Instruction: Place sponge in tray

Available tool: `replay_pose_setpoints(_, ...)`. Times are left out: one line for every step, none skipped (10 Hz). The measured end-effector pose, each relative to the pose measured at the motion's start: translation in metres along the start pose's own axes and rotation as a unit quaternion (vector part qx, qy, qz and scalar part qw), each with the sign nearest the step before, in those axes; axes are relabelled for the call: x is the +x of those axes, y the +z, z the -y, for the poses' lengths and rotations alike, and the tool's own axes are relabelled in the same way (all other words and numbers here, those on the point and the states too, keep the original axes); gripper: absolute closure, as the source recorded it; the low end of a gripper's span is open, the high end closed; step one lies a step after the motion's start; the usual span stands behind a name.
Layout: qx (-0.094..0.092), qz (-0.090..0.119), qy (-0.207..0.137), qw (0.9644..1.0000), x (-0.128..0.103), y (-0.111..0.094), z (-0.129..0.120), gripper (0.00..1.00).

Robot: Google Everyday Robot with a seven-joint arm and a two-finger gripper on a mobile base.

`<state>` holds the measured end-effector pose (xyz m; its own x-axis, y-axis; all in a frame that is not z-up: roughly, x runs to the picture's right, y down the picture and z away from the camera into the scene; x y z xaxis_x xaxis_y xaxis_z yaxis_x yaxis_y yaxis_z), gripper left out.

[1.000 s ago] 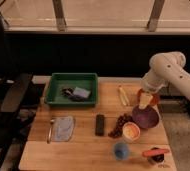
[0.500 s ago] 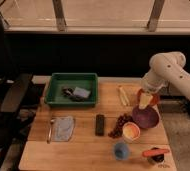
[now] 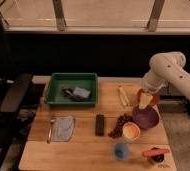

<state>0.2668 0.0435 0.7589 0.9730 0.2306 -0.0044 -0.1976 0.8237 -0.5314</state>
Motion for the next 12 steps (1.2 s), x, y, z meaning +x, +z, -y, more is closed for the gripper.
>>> replay_pose_setpoints(0.0,0.0,0.0,1.0,0.0,0.0,0.0,0.2)
replay_pose_setpoints(0.0,0.0,0.0,1.0,0.0,0.0,0.0,0.2)
replay_pose_setpoints(0.0,0.0,0.0,1.0,0.0,0.0,0.0,0.2)
replay_pose_setpoints(0.0,0.001,-0.001,1.0,0.0,0.0,0.0,0.2)
replay_pose_setpoints(0.006,0.001,-0.007,1.0,-0.002,-0.002,0.002,0.2)
replay_pose_setpoints(0.018,0.002,-0.022,0.9996,-0.009,-0.008,0.005,0.2)
replay_pose_setpoints(0.024,0.002,-0.036,0.9991,-0.018,-0.012,0.007,0.2)
replay_pose_setpoints(0.033,0.003,-0.061,0.9976,-0.04,-0.016,0.012,0.2)
replay_pose_setpoints(0.039,0.002,-0.083,0.9958,-0.061,-0.016,0.016,0.2)
replay_pose_setpoints(0.042,0.001,-0.104,0.9937,-0.084,-0.015,0.019,0.2)
replay_pose_setpoints(0.046,0.0,-0.134,0.9899,-0.117,-0.012,0.022,0.2)
replay_pose_setpoints(0.046,0.001,-0.156,0.9867,-0.138,-0.009,0.023,0.2)
